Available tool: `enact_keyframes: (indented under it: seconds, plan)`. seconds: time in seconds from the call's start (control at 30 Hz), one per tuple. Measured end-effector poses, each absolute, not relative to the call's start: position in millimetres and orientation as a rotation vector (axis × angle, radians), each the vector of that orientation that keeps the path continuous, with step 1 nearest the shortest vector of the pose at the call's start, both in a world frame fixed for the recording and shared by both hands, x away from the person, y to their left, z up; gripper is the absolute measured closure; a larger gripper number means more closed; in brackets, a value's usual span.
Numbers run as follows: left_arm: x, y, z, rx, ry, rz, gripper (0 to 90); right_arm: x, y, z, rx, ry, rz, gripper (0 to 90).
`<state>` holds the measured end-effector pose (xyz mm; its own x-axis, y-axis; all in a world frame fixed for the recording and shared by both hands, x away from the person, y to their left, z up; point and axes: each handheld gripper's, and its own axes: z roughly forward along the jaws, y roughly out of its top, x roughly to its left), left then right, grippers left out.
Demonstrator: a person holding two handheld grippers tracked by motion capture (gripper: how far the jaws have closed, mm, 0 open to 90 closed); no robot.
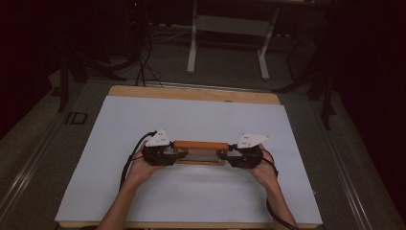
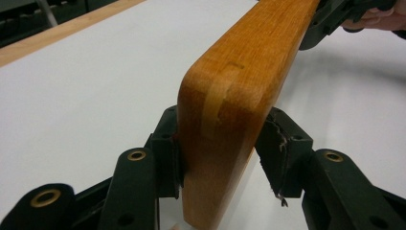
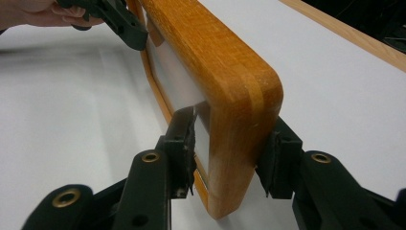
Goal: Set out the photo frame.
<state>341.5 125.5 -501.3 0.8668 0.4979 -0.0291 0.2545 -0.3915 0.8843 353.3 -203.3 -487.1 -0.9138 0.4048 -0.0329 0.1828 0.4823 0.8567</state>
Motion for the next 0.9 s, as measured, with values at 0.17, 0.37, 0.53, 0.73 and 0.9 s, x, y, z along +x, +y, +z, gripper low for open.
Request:
enact_keyframes:
  seconds: [0.17, 0.37, 0.53, 0.73, 0.9]
  plan:
    - [341.9, 124.5, -500.8, 1.99, 0.56, 0.276, 55.7, 353.2, -205.1, -487.2, 0.52, 2.503, 1.408, 60.9]
    - [343.6, 123.8, -501.1, 1.972, 0.584, 0.229, 55.6, 353.5, -207.7, -488.6, 0.551, 2.51, 1.426, 60.8]
    - [345.2, 122.5, -502.2, 1.97, 0.599, 0.196, 55.6, 353.9, -209.7, -490.0, 0.572, 2.52, 1.434, 60.7]
    - [348.3, 122.8, -503.7, 1.957, 0.63, 0.145, 55.3, 355.7, -212.1, -492.7, 0.626, 2.54, 1.456, 60.6]
    - [351.2, 122.9, -505.9, 1.952, 0.656, 0.106, 55.2, 357.6, -212.4, -494.7, 0.659, 2.55, 1.464, 60.3]
